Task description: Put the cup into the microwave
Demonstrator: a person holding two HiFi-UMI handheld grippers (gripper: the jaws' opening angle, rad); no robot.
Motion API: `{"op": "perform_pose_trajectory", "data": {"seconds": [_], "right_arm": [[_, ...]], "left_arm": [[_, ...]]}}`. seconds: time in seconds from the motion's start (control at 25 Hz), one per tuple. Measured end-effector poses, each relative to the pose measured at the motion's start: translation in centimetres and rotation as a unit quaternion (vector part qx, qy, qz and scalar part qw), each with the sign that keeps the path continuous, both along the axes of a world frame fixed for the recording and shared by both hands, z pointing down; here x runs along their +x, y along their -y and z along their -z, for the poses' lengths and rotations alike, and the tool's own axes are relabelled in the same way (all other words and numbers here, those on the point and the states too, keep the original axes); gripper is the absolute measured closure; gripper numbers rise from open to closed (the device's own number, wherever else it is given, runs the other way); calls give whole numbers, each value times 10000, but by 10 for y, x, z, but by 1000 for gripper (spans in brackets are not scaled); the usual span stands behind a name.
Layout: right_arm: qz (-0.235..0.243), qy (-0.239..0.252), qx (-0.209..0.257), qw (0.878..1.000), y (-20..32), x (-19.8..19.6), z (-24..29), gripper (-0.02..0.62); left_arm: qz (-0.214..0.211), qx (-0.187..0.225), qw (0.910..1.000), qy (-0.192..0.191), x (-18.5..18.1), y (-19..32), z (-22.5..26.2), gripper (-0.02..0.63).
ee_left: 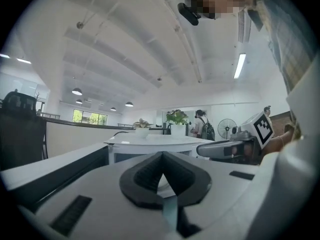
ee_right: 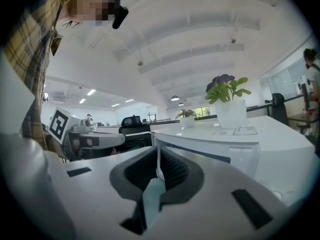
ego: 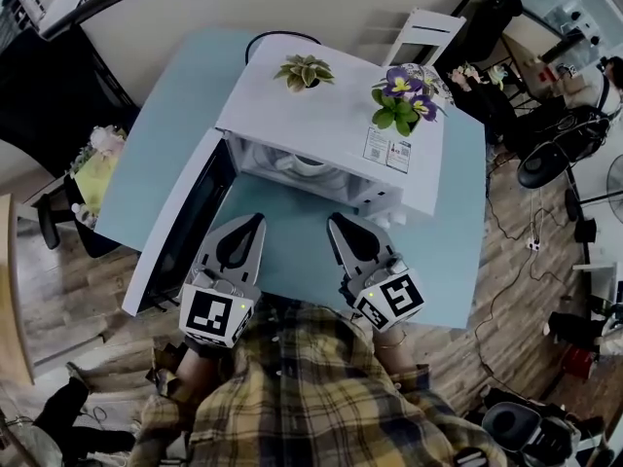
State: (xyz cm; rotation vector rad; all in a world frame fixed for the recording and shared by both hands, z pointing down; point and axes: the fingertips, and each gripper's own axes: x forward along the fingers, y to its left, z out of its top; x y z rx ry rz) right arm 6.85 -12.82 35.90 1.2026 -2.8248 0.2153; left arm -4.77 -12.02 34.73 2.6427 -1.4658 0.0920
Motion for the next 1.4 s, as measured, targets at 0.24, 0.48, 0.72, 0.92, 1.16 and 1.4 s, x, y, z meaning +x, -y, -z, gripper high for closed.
{"op": "perform_pose_trajectory", "data": {"seconds": [0.24,0.48,0.72,0.92,1.16,1.4], "right_arm": [[-31,62,-104,9999,2,11,3,592],[44,120,-83,9999,-1,15,8,594],[-6,71,-20,10000,-4,22,11,594],[-31,29,24,10000,-8,30,11,594],[-30,33,55,10000,-12,39,10,594],[48,27,46,10000,-14,46,6,594]], "left_arm": [[-114,11,9999,0,9,-4,5,614],[-44,29,10000,-5,8,-2,7,614],[33,4,10000,18,7,-3,6,614],[83,19,10000,11,11,-7,6,614],[178,49,9998,47,16,-15,5,614],[359,53,9993,90,18,-21,4,614]]}}
